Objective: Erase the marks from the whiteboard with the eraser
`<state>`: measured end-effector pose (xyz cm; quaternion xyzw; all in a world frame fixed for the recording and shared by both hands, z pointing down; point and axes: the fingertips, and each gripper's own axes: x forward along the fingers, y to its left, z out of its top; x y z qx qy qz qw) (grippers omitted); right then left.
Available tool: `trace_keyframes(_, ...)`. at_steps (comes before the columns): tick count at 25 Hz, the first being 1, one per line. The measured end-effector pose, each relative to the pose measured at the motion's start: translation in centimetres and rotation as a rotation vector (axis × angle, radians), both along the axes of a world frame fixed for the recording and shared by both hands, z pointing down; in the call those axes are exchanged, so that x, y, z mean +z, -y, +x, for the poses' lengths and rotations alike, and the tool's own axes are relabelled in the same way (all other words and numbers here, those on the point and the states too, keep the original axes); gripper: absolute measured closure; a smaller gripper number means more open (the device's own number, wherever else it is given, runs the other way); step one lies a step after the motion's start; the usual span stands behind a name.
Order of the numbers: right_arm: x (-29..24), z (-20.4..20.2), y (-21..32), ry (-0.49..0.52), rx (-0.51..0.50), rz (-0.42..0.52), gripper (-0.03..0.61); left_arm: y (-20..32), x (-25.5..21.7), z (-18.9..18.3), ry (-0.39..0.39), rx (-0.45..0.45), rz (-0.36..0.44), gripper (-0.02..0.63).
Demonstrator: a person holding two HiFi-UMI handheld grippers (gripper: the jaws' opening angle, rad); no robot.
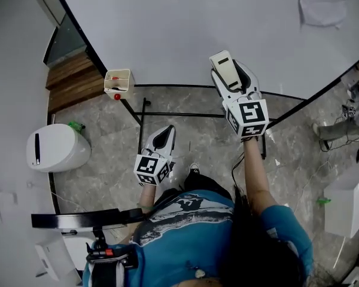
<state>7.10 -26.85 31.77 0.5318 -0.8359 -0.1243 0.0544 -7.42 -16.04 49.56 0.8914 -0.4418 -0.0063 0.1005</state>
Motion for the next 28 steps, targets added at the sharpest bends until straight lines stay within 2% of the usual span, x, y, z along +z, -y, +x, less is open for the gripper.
trace_keyframes(8,-6.0,4.9,6.5,-0.012,0.034,0.142,0.316,5.7,-0.6,4.4,0.03,0.016,0.015,0.611)
trace_keyframes(11,-8.8,6.4,8.3,-0.014,0.062,0.221,0.316,7.2,-0.7,6.2,0.031,0.036,0.018,0.611)
trace_keyframes(16,-13.5,8.4,10.3,-0.073,0.145,0.362,0.316,8.3,0.0,8.2,0.046,0.092,0.001,0.611)
trace_keyframes(21,-18.3,10.8,10.2,-0.092,0.25,0.511,0.316,10.0,-0.4,7.6,0.051,0.118,0.002,0.611)
trace_keyframes(24,-19.8,11.8,10.2,-0.103,0.312,0.545,0.316,10.8,-0.8,6.3,0.054,0.129,0.009,0.611)
trace_keyframes(28,-20.2,11.9,9.9,-0.094,0.344,0.557,0.316,11.1,-1.3,4.7,0.045,0.13,0.017,0.611)
